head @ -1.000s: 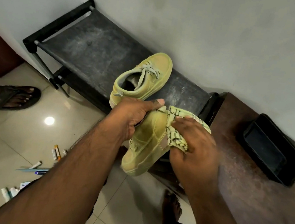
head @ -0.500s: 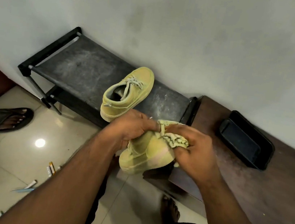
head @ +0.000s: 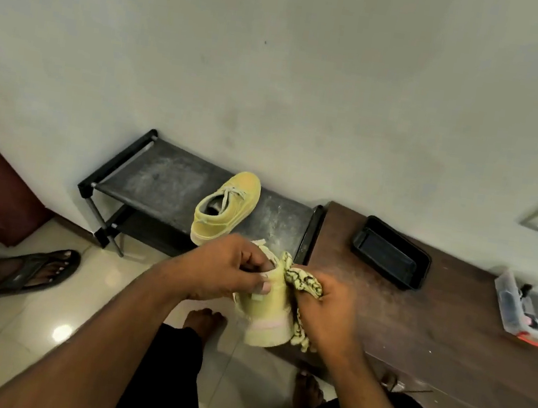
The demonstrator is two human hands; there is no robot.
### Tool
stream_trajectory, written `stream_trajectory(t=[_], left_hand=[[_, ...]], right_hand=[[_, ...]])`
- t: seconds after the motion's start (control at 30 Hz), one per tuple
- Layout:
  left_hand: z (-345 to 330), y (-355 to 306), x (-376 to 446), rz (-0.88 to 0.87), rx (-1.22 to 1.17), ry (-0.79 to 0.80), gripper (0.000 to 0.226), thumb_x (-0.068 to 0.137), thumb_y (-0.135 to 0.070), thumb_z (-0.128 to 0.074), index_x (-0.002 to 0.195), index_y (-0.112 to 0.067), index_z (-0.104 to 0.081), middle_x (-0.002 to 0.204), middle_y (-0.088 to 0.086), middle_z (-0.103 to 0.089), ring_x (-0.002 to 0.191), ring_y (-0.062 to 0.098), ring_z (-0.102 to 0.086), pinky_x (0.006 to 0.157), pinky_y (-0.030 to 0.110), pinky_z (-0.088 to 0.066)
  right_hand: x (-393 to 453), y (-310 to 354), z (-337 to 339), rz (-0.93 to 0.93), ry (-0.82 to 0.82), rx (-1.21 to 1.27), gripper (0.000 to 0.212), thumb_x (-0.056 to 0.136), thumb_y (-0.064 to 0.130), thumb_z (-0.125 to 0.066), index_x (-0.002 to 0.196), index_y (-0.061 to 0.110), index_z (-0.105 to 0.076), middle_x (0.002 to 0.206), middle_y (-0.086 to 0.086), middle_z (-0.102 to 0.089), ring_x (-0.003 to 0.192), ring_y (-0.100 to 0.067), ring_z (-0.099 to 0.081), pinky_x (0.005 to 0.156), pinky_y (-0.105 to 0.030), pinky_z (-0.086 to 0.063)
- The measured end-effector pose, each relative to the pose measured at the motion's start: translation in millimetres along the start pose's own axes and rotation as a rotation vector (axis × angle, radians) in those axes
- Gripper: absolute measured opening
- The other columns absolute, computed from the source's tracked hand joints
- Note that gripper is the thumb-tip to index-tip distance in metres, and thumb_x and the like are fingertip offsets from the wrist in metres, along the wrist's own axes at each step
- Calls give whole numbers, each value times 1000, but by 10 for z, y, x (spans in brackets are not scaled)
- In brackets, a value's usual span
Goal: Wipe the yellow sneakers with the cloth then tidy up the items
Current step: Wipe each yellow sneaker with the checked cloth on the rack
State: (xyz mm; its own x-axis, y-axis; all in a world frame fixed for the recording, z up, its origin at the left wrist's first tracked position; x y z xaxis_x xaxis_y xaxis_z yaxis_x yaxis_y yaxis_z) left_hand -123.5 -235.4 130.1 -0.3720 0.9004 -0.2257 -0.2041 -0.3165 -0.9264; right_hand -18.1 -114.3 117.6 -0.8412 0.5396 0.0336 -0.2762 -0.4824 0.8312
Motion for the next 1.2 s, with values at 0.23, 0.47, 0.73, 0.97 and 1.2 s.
stream_trajectory(t=[0.23, 0.47, 0.73, 0.97, 1.2], left_hand=[[252, -455, -378, -115, 54, -125, 13, 86, -3, -69, 96, -6, -75, 91, 1, -75, 86, 9, -67, 78, 23, -51], [710, -590, -535, -117, 327, -316, 27, 83, -12, -73, 110, -9, -73, 103, -5, -70, 86, -10, -60, 77, -1, -40], [1573, 3, -477, -85, 745, -391, 24, 87, -11, -68, 110, -10, -73, 106, 10, -73, 95, 23, -66, 89, 41, -52], [1978, 713, -354, -138, 984, -440, 25, 82, 3, -69, 106, -1, -72, 95, 17, -72, 94, 37, -64, 83, 41, -50], [2020, 1503, 106, -68, 1147, -295, 41, 86, -10, -69, 127, -10, -62, 120, 12, -66, 116, 29, -57, 96, 43, -50]], right_hand=[[-270, 592, 262, 199, -149, 113, 35, 82, 2, -67, 106, 27, -72, 101, 20, -68, 94, 5, -63, 79, -11, -50], [294, 201, 131, -14, -84, -100, 29, 87, 7, -57, 109, 20, -71, 98, 5, -71, 80, -4, -62, 64, -8, -42], [868, -13, -329, -14, 32, -210, 25, 87, 15, -61, 108, 24, -72, 98, 6, -73, 78, -6, -64, 62, -9, -44], [1315, -56, -984, 34, 197, -357, 35, 83, 9, -55, 107, 26, -72, 93, 1, -74, 78, -15, -67, 69, -24, -51], [1757, -199, -1340, 23, 244, -460, 40, 80, 9, -51, 111, 28, -69, 96, 2, -73, 77, -13, -64, 68, -21, -47]])
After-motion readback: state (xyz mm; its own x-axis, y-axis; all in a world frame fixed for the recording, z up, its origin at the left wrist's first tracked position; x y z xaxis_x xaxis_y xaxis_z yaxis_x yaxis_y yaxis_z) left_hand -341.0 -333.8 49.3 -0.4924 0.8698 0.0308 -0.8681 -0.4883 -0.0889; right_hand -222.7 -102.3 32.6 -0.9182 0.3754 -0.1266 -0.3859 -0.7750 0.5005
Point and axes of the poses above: each hand's wrist, its own x-axis towards the middle knuckle, its own z-axis out of the back of the hand, y = z × x, the point moved 7 cm from there along x, towards the middle knuckle
